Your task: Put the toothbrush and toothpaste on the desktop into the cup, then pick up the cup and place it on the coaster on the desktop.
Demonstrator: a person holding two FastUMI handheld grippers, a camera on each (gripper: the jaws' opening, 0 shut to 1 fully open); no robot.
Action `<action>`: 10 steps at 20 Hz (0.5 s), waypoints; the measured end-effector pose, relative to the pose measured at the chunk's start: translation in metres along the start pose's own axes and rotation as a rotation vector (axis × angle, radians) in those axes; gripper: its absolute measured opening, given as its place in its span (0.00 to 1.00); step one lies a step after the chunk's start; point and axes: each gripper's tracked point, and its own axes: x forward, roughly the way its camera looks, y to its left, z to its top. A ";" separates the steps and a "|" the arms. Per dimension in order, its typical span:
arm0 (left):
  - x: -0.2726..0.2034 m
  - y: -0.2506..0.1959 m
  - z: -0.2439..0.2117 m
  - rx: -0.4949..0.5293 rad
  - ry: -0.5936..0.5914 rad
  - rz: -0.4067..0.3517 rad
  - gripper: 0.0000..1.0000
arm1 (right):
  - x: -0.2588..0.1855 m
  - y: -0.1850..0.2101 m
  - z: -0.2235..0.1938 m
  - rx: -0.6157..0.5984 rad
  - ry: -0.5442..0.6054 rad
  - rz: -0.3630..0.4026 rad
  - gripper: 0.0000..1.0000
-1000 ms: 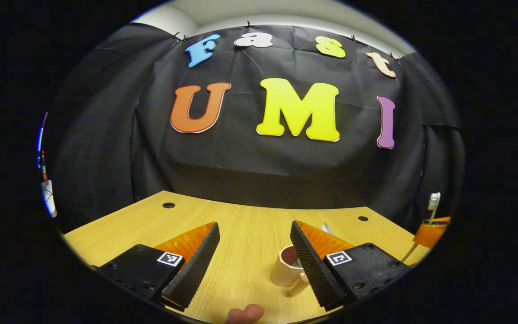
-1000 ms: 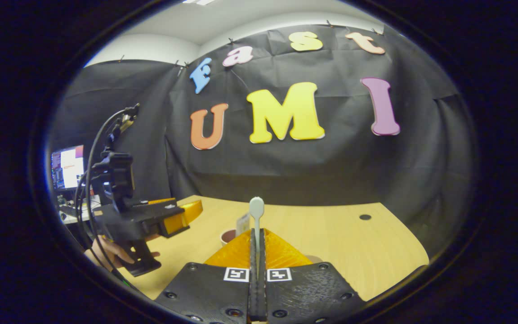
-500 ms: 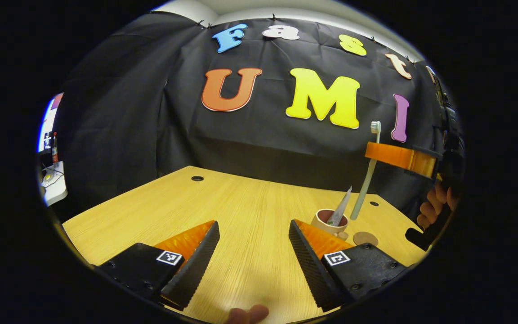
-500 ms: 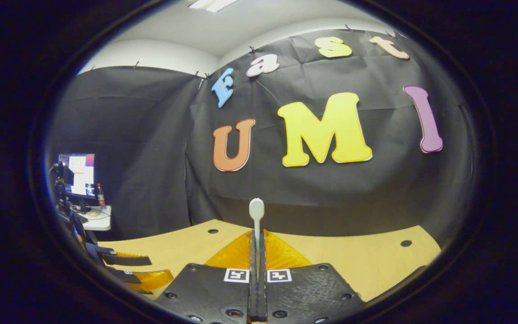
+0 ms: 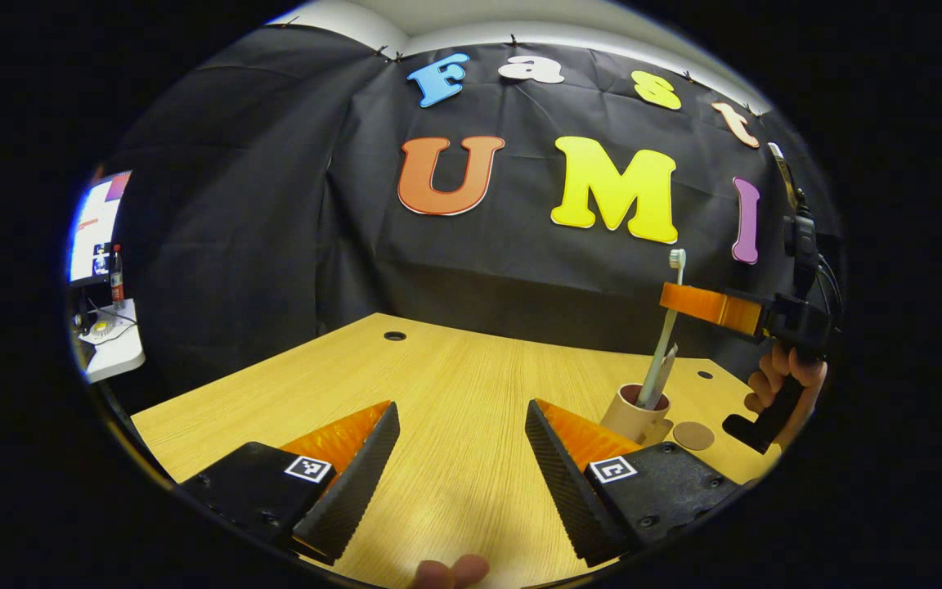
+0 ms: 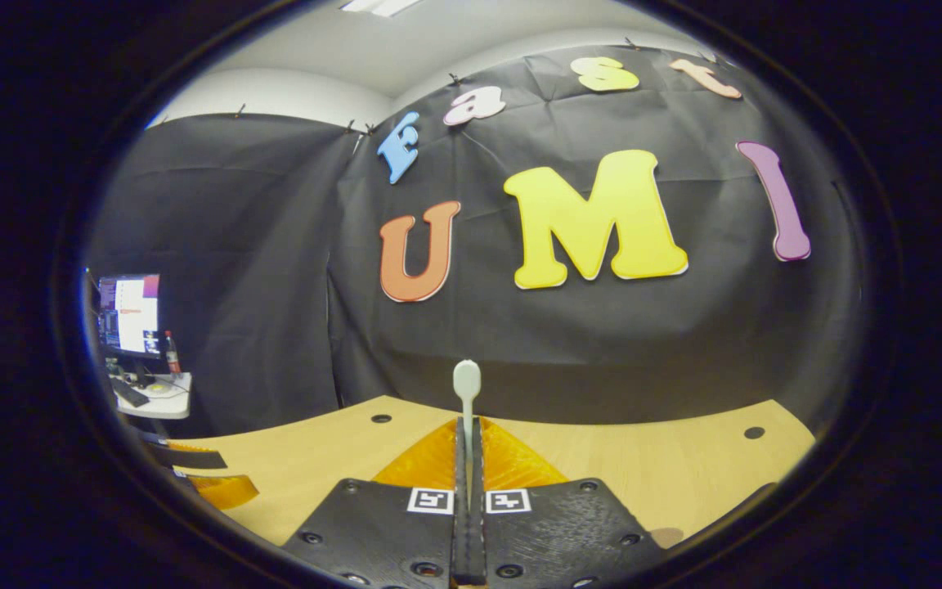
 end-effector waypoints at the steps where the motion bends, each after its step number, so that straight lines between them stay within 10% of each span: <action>1: -0.002 0.001 0.000 0.003 -0.004 0.001 0.98 | 0.001 0.000 -0.004 -0.007 0.005 0.008 0.00; 3: -0.003 0.001 0.000 0.008 -0.003 0.004 0.98 | -0.001 0.006 -0.013 -0.008 0.023 0.054 0.09; 6: -0.002 -0.009 0.001 0.013 -0.008 -0.011 0.98 | -0.015 -0.004 -0.016 -0.013 0.022 0.038 0.77; 10: -0.011 -0.023 0.009 0.026 -0.025 -0.032 0.98 | -0.035 -0.014 -0.007 0.008 -0.009 0.017 0.83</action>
